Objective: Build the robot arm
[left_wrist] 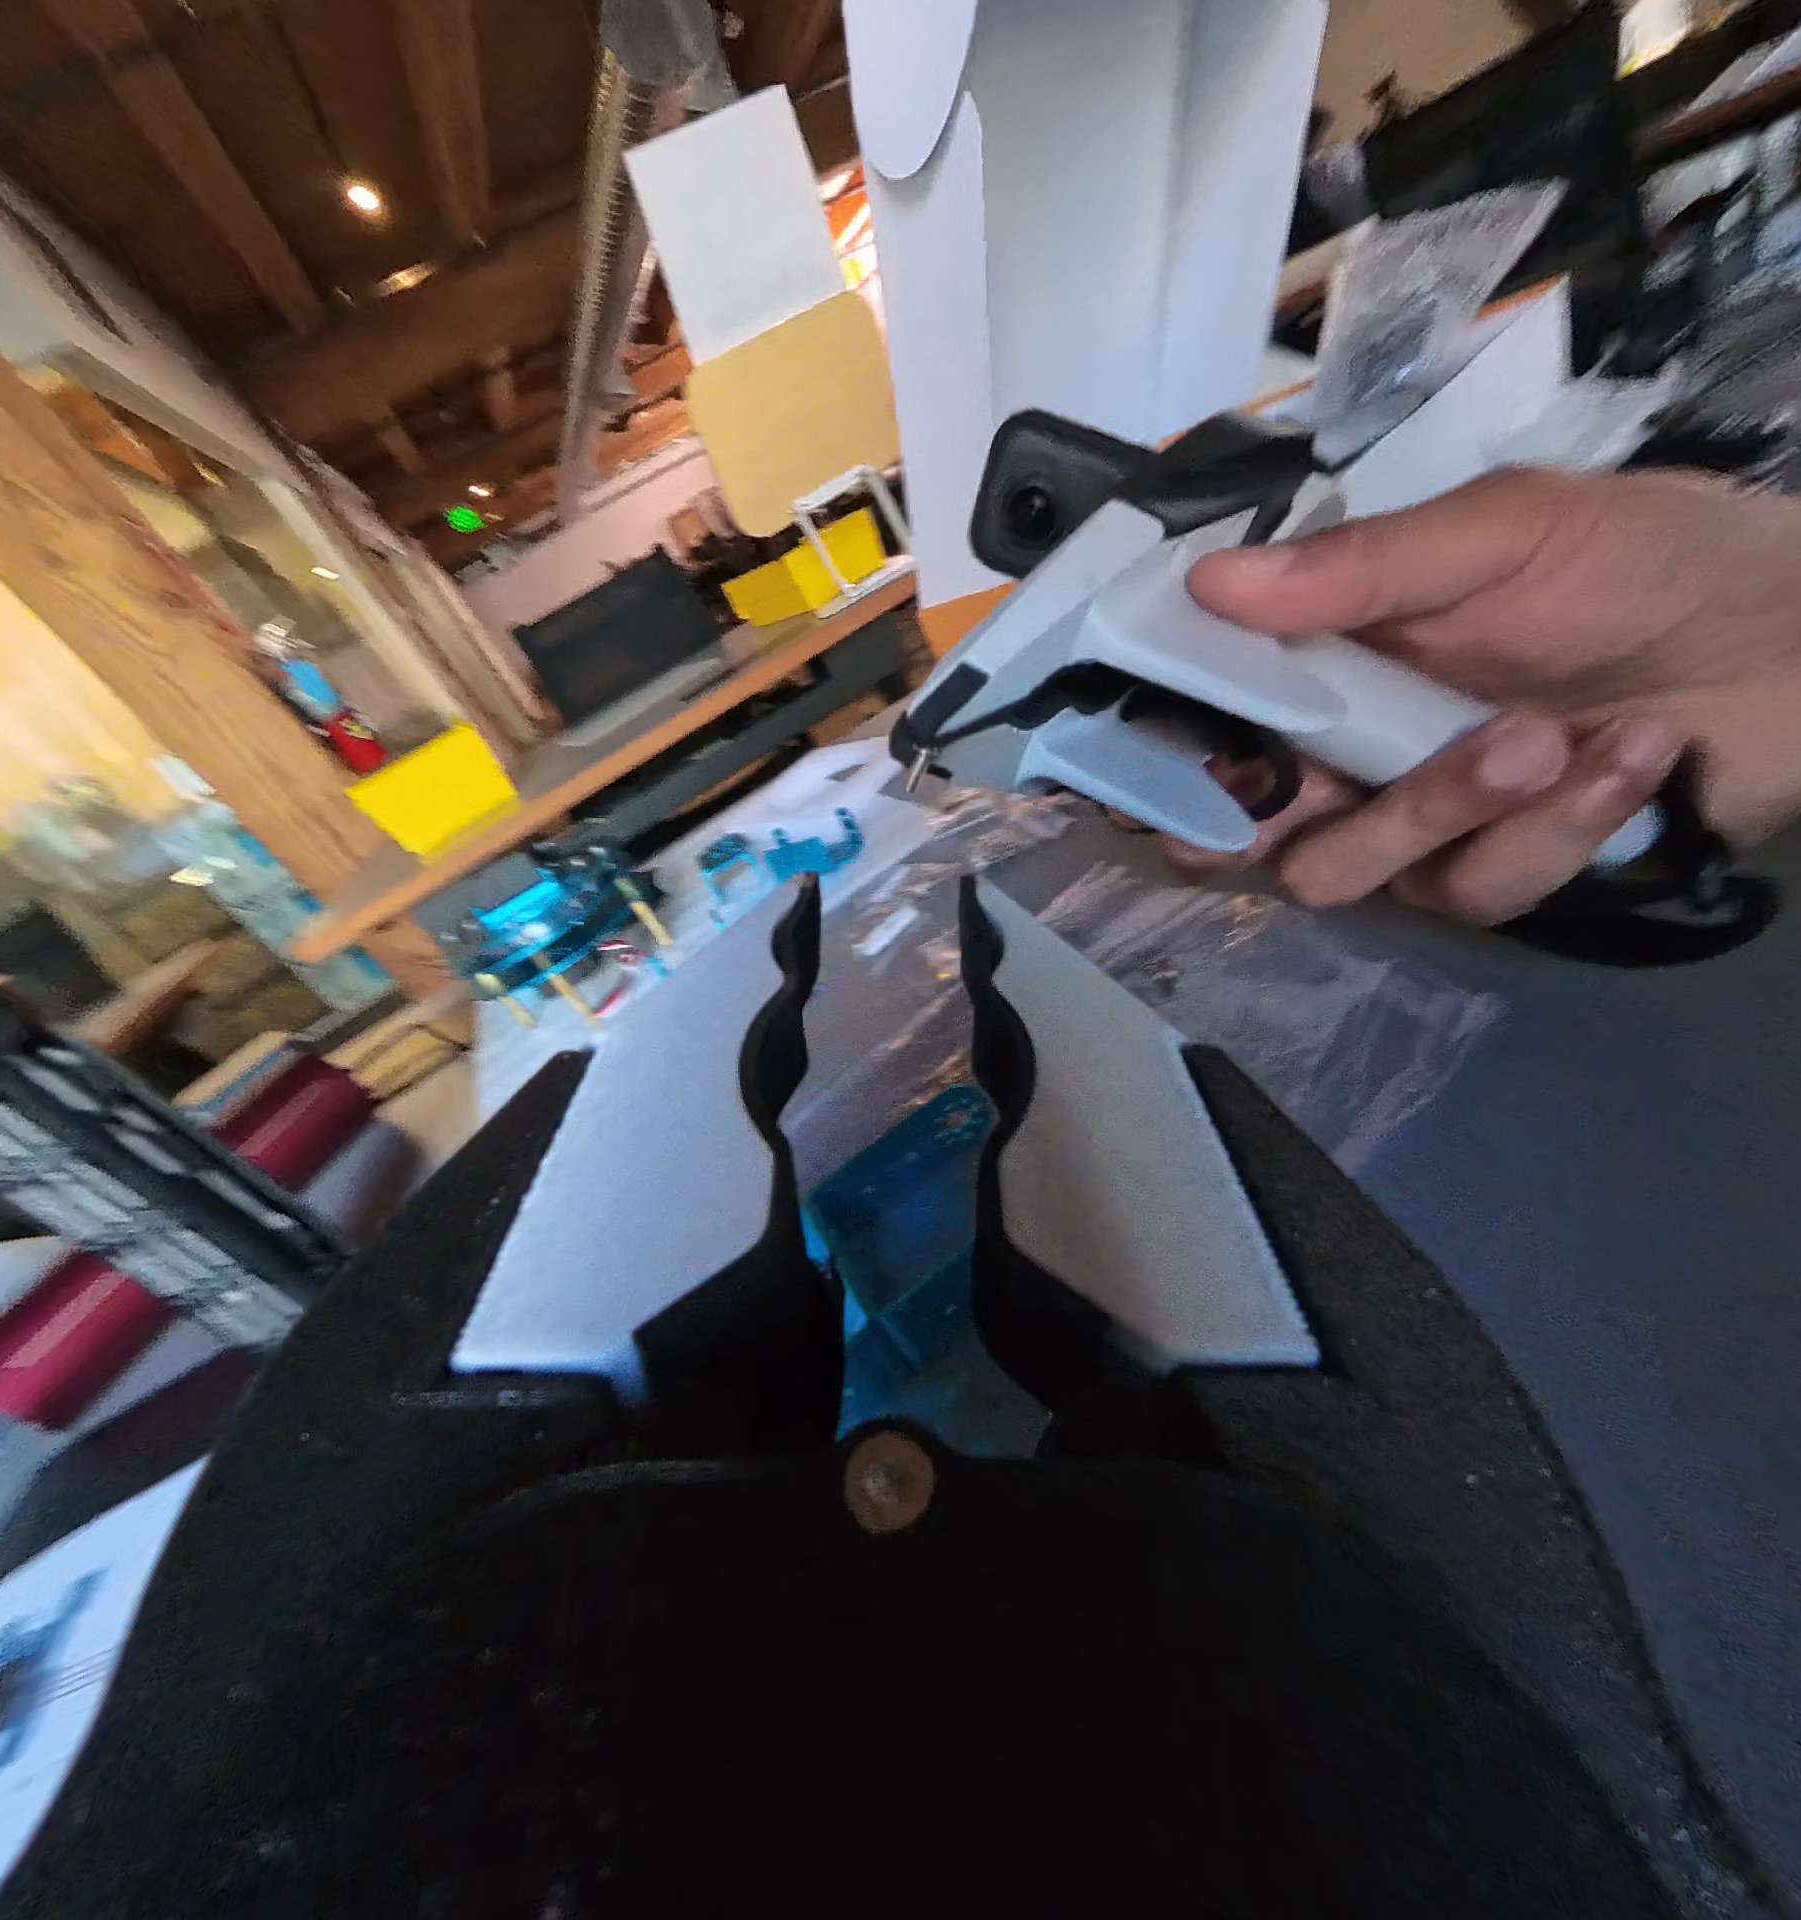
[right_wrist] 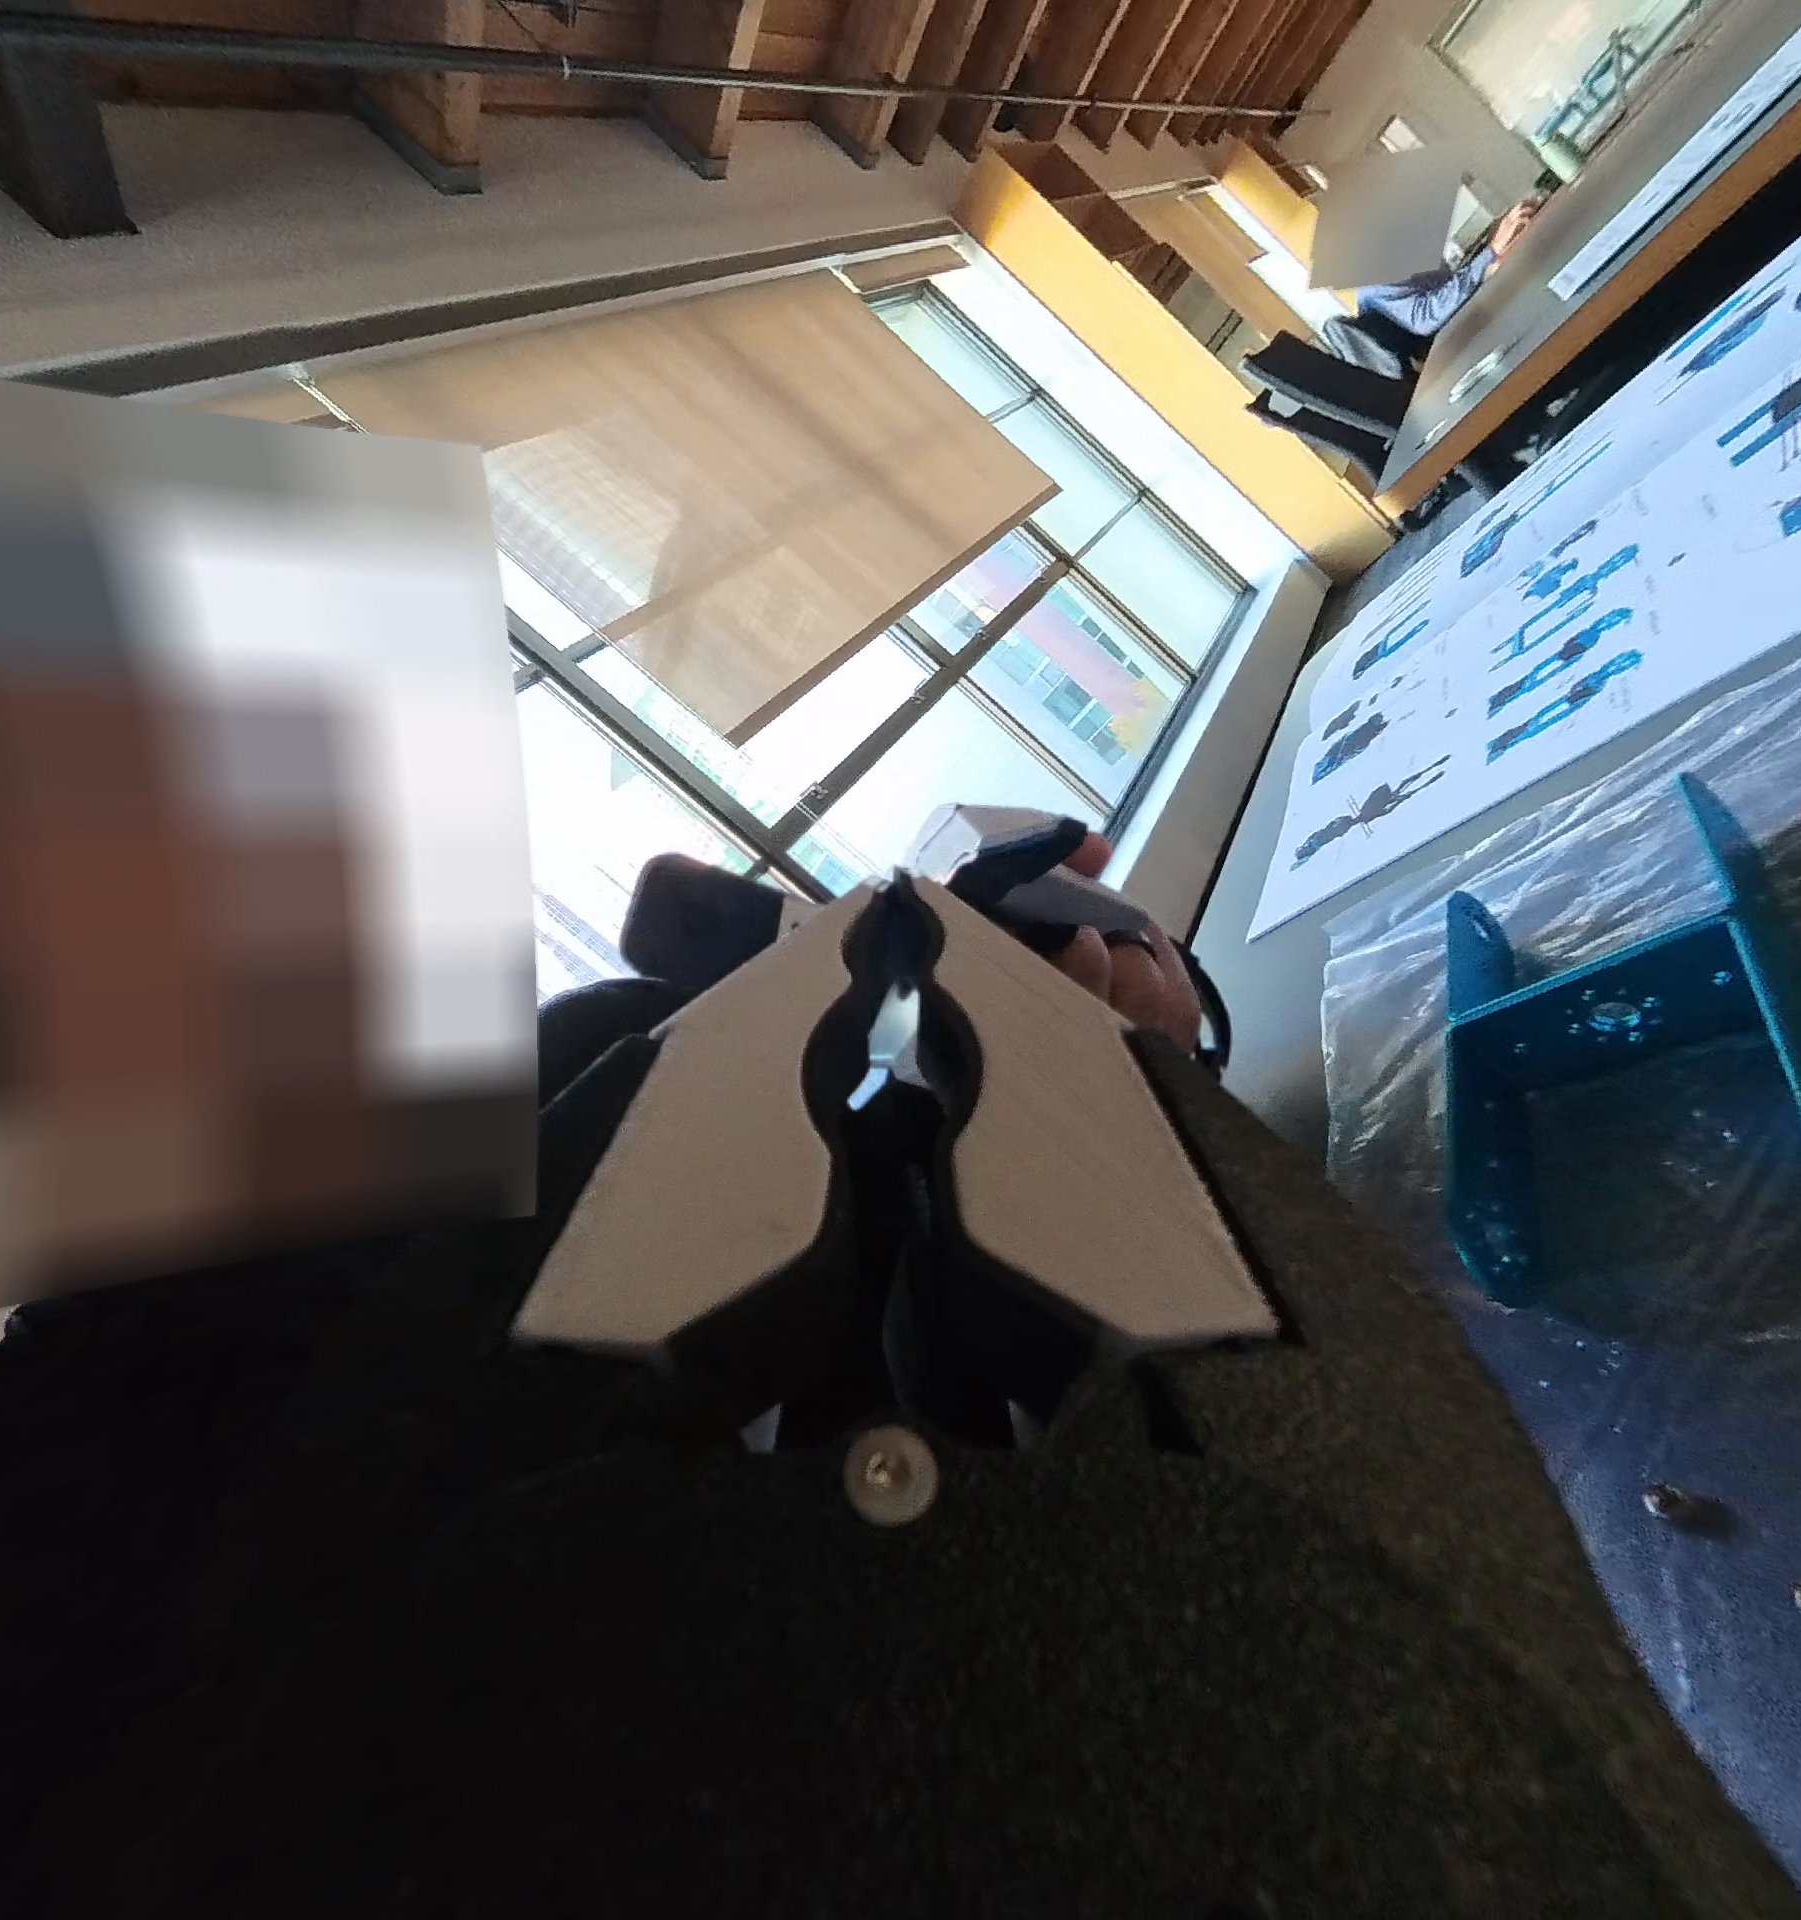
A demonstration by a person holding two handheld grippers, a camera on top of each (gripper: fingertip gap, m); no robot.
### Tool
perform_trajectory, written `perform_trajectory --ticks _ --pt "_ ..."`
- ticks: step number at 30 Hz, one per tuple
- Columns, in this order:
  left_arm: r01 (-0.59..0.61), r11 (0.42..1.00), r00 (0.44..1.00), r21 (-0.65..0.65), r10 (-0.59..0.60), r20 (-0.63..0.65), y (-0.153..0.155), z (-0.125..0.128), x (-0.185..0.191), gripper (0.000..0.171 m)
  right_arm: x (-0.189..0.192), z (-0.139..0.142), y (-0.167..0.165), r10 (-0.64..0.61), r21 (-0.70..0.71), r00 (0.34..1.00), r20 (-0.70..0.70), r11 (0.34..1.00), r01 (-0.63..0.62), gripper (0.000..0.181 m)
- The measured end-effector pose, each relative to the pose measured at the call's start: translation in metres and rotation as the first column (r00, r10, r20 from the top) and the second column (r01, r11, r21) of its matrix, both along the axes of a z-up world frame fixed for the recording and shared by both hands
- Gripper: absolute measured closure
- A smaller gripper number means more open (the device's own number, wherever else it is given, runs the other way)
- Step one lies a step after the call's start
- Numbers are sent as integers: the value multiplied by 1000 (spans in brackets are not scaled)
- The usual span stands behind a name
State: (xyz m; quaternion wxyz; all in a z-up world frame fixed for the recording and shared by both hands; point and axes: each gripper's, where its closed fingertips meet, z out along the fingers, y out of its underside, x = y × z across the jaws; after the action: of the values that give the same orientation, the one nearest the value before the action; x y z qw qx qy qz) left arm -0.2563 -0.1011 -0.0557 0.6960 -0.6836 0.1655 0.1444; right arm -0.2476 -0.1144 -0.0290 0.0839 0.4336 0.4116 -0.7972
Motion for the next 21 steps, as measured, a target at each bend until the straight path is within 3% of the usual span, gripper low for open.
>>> perform_trajectory --ticks 4,7,15,21 --pt "-97 987 972 131 123 -203 -5 10 0 147 -2 -4 -2 -1 -1 1000 14 1000 1 181" --pt "-111 981 941 159 155 -299 -3 10 5 149 -2 -3 -2 3 -30 1000 10 1000 -3 181" --pt "-117 970 920 213 186 -345 -5 16 8 167 -2 -5 -1 8 -39 1000 19 999 -7 179" --pt "-111 974 913 197 178 -366 -4 12 8 170 -4 -8 0 -1 -24 1000 30 1000 2 181"
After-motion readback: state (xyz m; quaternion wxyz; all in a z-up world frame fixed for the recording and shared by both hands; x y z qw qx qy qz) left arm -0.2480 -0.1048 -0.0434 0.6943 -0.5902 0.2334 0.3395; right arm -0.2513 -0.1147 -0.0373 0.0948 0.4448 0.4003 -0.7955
